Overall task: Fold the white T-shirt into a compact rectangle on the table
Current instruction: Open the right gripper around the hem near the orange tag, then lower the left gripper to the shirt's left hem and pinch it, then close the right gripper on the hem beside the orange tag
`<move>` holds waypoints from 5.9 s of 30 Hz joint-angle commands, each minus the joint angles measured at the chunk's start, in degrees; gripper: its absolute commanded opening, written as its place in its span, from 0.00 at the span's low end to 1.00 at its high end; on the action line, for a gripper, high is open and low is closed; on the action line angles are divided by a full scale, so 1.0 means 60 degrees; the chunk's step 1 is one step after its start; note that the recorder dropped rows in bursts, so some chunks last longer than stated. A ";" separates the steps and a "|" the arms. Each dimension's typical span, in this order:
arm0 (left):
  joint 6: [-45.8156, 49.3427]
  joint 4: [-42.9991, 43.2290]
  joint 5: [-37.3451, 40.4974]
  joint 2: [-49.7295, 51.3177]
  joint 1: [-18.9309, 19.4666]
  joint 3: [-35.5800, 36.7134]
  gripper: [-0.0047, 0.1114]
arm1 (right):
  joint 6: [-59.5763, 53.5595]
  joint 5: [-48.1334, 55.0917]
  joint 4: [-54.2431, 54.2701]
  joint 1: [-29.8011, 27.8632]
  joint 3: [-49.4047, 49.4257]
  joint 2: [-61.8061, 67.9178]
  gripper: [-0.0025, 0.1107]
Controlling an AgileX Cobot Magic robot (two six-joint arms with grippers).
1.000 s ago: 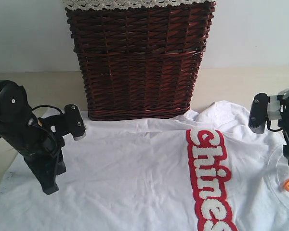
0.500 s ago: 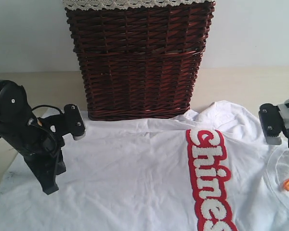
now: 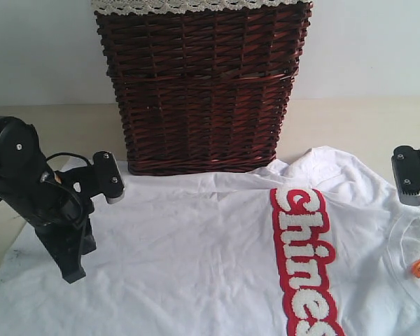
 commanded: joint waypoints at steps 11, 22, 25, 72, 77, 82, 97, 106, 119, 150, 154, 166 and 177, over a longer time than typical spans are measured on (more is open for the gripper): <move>0.0079 -0.0126 -0.0501 -0.0088 0.0049 -0.0047 0.04 | -0.0148 -0.0973 -0.0369 0.0137 0.0786 -0.0097 0.95; 0.0079 -0.0212 -0.0425 -0.0088 0.0049 -0.0047 0.04 | -0.0048 -0.1011 -0.0737 0.0525 0.1209 -0.0045 0.95; 0.0079 -0.0210 -0.0498 -0.0088 0.0049 -0.0047 0.04 | -0.0048 -0.1338 -0.0981 0.0525 0.1367 -0.0045 0.95; -0.0733 0.5714 0.1773 -0.0071 0.0134 0.0486 0.94 | 0.0766 -0.2555 -0.1092 0.0525 0.1367 0.0087 0.95; -0.0733 0.5447 0.1096 0.0229 0.0408 0.0632 0.94 | 0.0766 -0.2555 -0.1092 0.0525 0.1367 0.0087 0.95; -0.0733 0.5934 0.1251 0.0235 0.0611 0.0632 0.94 | 0.0766 -0.2555 -0.1092 0.0525 0.1367 0.0087 0.95; -0.0307 0.5970 0.1091 -0.0227 0.0611 0.0687 0.94 | 0.0766 -0.2596 -0.0486 0.0525 0.1367 0.0087 0.95; -0.0038 0.5968 0.0842 0.0065 0.0611 0.0873 0.94 | 0.0766 -0.2596 -0.0345 0.0525 0.1367 0.0087 0.95; 0.0036 0.6488 0.0893 0.0067 0.0611 0.0873 0.05 | 0.0766 -0.2596 -0.0345 0.0525 0.1367 0.0087 0.95; 0.0036 0.6488 0.0868 0.0067 0.0611 0.0873 0.05 | 0.0786 -0.2528 -0.0185 0.0525 0.1367 0.0087 0.95; 0.0036 0.6488 0.0868 0.0067 0.0611 0.0873 0.05 | 0.0786 -0.2528 -0.0455 0.0525 0.1367 0.0087 0.86; 0.0036 0.6488 0.0868 0.0067 0.0611 0.0873 0.05 | 0.1019 -0.2240 -0.0599 0.0525 0.1367 0.0087 0.02; 0.0036 0.6488 0.0824 0.0067 0.0611 0.0873 0.05 | 0.1406 -0.2143 -0.0559 0.0525 0.1367 0.0087 0.02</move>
